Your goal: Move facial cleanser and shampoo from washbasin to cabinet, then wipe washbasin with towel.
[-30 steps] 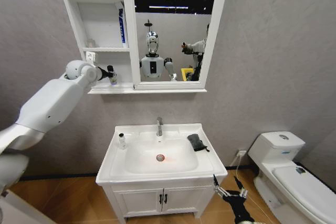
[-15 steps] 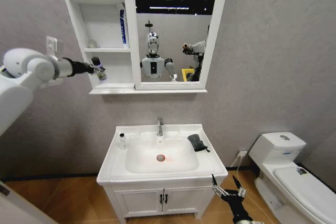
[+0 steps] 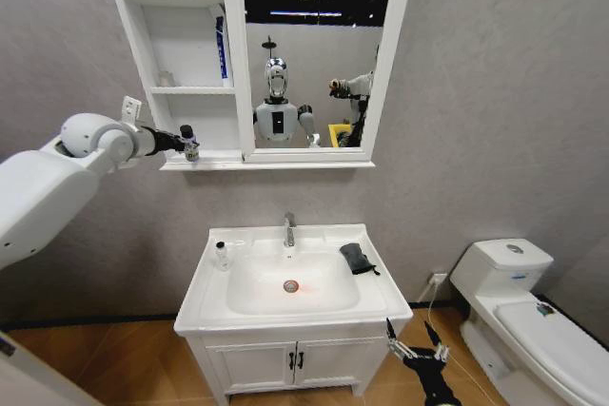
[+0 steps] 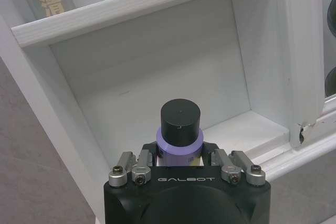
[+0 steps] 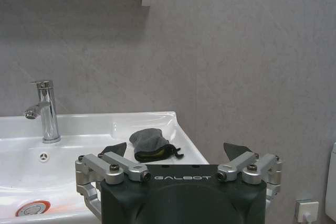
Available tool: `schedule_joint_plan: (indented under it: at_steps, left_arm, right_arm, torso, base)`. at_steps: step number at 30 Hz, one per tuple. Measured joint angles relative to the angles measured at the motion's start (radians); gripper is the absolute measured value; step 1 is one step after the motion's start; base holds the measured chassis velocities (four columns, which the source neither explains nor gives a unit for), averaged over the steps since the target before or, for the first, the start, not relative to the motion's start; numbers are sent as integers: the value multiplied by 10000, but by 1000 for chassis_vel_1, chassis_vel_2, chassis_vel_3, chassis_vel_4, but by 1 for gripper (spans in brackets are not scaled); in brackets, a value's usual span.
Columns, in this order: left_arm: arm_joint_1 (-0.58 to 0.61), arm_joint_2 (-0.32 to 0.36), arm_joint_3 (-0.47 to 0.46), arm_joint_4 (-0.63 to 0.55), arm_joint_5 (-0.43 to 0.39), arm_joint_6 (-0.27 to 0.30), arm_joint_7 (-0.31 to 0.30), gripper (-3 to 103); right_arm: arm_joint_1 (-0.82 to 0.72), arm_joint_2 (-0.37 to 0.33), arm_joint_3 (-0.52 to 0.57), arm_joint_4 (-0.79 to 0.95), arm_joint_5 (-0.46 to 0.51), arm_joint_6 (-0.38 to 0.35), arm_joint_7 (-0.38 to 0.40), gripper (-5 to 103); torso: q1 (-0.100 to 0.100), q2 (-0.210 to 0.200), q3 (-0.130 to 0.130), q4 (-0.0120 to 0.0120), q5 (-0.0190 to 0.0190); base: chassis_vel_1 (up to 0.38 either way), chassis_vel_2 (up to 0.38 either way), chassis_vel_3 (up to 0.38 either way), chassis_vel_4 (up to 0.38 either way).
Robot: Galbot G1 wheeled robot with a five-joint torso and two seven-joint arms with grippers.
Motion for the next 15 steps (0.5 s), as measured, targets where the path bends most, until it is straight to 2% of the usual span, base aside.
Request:
schedule_joint_plan:
  at_steps: [4,7,15]
  left_arm:
    - [-68,-358,-1,465,133,-3,-145,43]
    - [-21,-681,-56,722,96,-20,-553,43]
    - [-163,-1292,125,1306,109,-70,-865,43]
  right_arm:
    - [31,20,14,-64,27,8,6,100]
    - [70,28,12,-168,41,16,9,100]
    - [129,2,32,-246,127,17,13,100]
  torso:
    - [0,0,0,1,0]
    - [0,1,0,0,1]
    - [-1,0,-1,1,2]
  base:
    - [0,0,0,0]
    - [0,0,0,0]
    - [0,0,0,0]
